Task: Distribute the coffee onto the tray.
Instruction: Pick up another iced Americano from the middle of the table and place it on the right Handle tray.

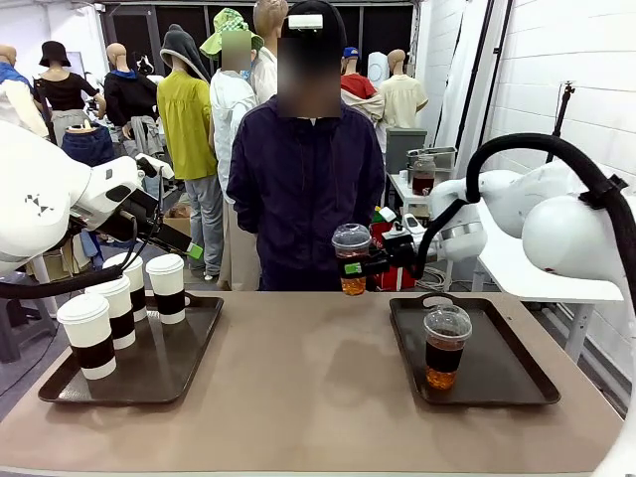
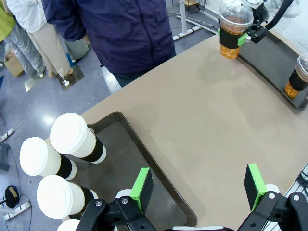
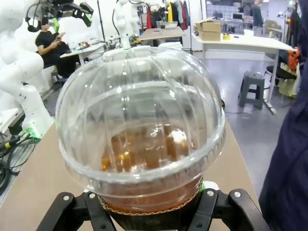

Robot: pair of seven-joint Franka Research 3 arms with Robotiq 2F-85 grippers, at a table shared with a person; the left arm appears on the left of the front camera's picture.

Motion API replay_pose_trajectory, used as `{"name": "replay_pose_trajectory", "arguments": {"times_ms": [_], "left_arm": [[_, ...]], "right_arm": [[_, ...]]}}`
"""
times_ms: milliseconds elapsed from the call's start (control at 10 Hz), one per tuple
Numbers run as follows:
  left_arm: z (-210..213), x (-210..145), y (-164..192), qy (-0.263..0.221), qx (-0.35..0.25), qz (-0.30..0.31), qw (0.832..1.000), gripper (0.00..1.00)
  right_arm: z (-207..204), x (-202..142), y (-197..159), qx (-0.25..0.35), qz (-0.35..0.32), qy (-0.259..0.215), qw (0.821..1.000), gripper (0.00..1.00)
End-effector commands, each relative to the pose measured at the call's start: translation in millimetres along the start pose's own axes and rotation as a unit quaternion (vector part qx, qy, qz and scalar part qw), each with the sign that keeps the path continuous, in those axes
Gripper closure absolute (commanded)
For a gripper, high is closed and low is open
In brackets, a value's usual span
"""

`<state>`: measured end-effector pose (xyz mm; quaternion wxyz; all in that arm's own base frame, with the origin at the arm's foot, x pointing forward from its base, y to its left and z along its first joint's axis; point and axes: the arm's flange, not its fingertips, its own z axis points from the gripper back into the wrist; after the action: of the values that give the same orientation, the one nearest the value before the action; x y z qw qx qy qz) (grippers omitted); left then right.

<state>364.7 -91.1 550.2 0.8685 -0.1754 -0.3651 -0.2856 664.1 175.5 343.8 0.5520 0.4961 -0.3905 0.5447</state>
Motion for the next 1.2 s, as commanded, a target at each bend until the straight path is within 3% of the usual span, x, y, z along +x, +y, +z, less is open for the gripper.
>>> {"name": "replay_pose_trajectory", "arguments": {"times_ms": [0,200,600,1100], "left_arm": [[0.3,-0.7,1.3,0.0,-0.003,0.002,1.0,0.0],[0.3,-0.7,1.3,0.0,-0.003,0.002,1.0,0.0],[0.3,-0.7,1.3,0.0,-0.003,0.002,1.0,0.0],[0.3,-0.7,1.3,0.0,-0.003,0.002,1.0,0.0]], "right_arm": [[1.0,2.2,22.9,-0.022,0.01,-0.021,0.999,0.36],[5.8,-4.2,7.9,-0.008,0.0,-0.005,1.0,0.36],[7.4,-12.4,12.1,-0.014,-0.004,-0.006,1.0,0.36],[67.8,-33.3,31.4,-0.067,-0.028,0.005,0.997,0.36]]}}
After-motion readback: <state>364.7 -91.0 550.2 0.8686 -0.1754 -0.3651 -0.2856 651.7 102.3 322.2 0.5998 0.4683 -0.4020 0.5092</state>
